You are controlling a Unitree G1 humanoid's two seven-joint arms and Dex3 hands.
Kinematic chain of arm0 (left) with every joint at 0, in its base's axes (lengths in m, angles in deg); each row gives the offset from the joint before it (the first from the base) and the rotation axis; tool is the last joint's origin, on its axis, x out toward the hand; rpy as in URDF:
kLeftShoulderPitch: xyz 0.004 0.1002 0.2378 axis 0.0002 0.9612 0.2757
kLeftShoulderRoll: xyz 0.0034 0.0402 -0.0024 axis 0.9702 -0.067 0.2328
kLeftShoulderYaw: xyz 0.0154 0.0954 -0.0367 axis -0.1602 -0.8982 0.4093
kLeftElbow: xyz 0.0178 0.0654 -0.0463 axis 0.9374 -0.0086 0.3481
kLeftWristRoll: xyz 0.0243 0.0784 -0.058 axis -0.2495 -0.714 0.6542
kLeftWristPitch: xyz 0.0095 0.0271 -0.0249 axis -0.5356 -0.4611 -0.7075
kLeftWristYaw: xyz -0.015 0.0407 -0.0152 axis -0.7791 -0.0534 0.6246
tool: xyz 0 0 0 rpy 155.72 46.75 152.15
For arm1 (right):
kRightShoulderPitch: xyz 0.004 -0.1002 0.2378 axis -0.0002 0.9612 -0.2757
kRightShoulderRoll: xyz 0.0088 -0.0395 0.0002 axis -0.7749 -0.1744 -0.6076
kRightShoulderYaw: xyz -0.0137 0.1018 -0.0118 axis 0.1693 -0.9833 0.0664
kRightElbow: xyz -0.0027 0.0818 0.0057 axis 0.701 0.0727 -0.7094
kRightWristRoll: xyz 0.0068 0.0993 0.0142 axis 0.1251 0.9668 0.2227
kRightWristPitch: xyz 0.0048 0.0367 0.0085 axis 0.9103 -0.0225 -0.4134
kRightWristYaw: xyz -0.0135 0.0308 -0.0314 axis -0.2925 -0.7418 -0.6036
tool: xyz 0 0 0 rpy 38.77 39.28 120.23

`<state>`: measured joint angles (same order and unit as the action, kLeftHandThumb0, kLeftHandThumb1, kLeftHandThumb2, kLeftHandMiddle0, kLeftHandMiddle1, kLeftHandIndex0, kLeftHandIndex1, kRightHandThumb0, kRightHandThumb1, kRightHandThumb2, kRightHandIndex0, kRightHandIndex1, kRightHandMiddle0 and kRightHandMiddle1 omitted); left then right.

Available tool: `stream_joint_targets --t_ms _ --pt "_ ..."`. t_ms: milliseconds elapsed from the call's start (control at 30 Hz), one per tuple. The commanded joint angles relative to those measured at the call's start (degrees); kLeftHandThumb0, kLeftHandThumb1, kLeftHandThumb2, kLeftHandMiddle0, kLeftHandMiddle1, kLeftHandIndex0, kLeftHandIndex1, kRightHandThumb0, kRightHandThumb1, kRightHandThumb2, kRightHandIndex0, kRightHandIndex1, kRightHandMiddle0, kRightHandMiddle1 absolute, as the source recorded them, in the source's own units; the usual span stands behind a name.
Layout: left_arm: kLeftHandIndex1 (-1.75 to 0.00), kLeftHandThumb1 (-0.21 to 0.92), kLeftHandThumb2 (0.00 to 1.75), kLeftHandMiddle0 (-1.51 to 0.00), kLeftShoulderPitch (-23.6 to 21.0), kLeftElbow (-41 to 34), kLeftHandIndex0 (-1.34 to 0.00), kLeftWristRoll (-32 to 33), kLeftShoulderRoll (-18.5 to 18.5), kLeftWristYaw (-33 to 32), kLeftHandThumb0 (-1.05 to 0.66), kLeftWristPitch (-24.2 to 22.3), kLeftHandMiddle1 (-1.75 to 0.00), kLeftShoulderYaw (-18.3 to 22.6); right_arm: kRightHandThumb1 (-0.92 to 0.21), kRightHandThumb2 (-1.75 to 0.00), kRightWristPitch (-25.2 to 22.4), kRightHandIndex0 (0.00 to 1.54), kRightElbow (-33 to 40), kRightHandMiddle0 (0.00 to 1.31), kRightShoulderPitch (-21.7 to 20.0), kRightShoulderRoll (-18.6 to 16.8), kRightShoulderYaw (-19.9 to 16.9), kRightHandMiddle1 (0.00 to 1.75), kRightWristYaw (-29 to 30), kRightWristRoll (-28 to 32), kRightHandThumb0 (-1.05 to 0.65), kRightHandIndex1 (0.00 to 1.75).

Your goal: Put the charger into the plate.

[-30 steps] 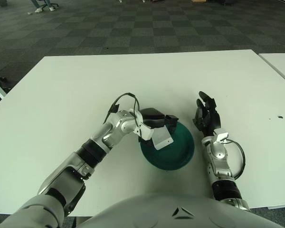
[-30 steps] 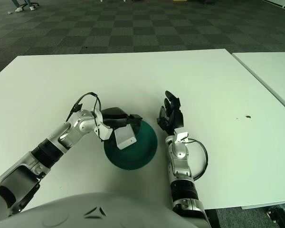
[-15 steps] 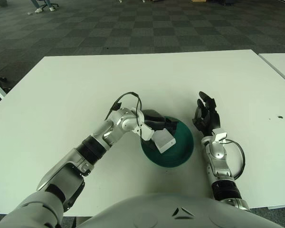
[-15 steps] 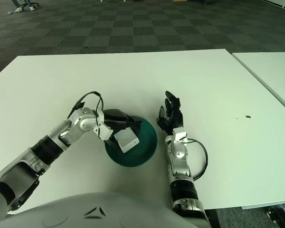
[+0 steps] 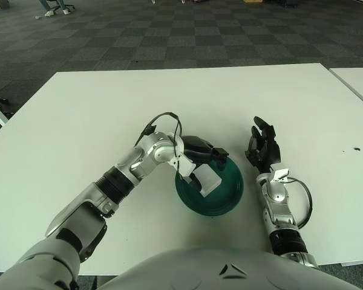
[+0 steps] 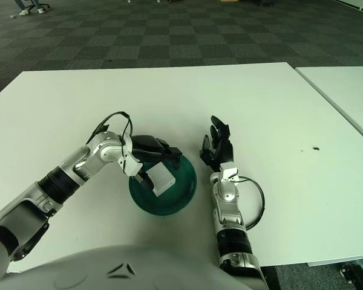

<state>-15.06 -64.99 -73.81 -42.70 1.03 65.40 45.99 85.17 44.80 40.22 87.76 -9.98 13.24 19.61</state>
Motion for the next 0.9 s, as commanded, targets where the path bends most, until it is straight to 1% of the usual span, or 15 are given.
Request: stream_joint_targets --t_ms 0,33,133,233,367,500,633,667,767,833,867 --pt "-0.34 0.92 0.74 -0.15 -0.66 0.23 0.00 -0.08 1.81 2.02 -1.05 0.60 -0.08 -0.81 -0.92 -0.77 -5.21 0.26 -7.10 0.00 5.43 -1.08 0.38 0.69 0.90 -0.77 -0.66 0.01" --pt "-0.31 0.92 0.74 -0.14 -0.73 0.12 0.00 0.05 1.92 2.28 -1.05 0.76 -0.06 -0.74 -0.92 -0.77 -5.13 0.26 -7.13 0.00 5.41 -1.07 0.41 0.69 1.00 -0.84 -0.66 0.01" --pt "-0.15 0.92 0.77 -0.09 -0.75 0.03 0.00 0.89 2.19 2.83 -1.05 1.35 -0.02 -0.29 -0.92 -0.78 -4.92 0.27 -7.20 0.00 5.40 -1.08 0.40 0.70 1.33 -0.93 -0.64 0.01" --pt "-0.07 0.92 0.78 -0.06 -0.76 0.57 0.00 1.92 2.35 2.72 -1.05 2.19 -0.01 0.34 -0.92 -0.79 -5.01 0.27 -7.35 0.00 5.37 -1.05 0.21 0.70 1.34 -0.69 -0.63 0.01" --pt "-0.02 0.92 0.80 -0.04 -0.45 2.66 0.00 3.62 2.36 0.60 -1.05 3.66 0.00 1.90 -0.92 -0.80 -5.43 0.26 -7.59 0.00 5.46 -1.16 -0.19 0.67 0.53 0.40 -0.63 0.01" --pt "0.00 0.92 0.80 -0.02 0.45 4.16 0.00 4.87 1.81 -2.17 -1.05 4.03 0.00 3.58 -0.92 -0.80 -6.05 0.24 -7.43 0.00 5.62 -1.15 -0.27 0.59 -0.47 1.24 -0.64 0.00" --pt "0.00 0.92 0.75 0.00 3.87 5.27 0.00 8.64 -0.27 -8.11 -1.05 3.39 0.00 7.66 -0.92 -0.81 -6.58 0.22 -7.14 0.00 5.97 -1.08 -0.24 0.55 -0.82 1.49 -0.65 0.00" --pt "0.00 0.92 0.74 0.00 4.31 5.28 0.00 9.16 -0.59 -8.74 -1.05 3.19 0.00 8.10 -0.92 -0.80 -6.63 0.21 -7.08 0.00 6.02 -1.07 -0.25 0.55 -0.83 1.47 -0.65 0.00" --pt "0.00 0.92 0.68 0.00 7.71 4.48 0.00 14.44 -1.79 -11.45 -1.05 0.98 0.00 12.33 -0.92 -0.79 -7.09 0.20 -6.82 0.00 6.23 -0.93 -0.13 0.56 -0.53 1.06 -0.65 0.00" --pt "0.00 0.92 0.65 0.00 8.97 4.07 0.00 16.47 -1.89 -11.99 -1.05 0.36 0.00 13.87 -0.92 -0.79 -7.29 0.20 -6.59 0.00 6.40 -0.85 -0.09 0.56 -0.53 0.99 -0.65 0.00" --pt "0.00 0.92 0.64 0.00 9.77 5.32 0.00 17.16 -2.71 -13.85 -1.05 0.31 0.00 15.03 -0.92 -0.79 -7.49 0.20 -6.35 0.00 6.51 -0.80 -0.07 0.57 -0.59 1.01 -0.65 0.00"
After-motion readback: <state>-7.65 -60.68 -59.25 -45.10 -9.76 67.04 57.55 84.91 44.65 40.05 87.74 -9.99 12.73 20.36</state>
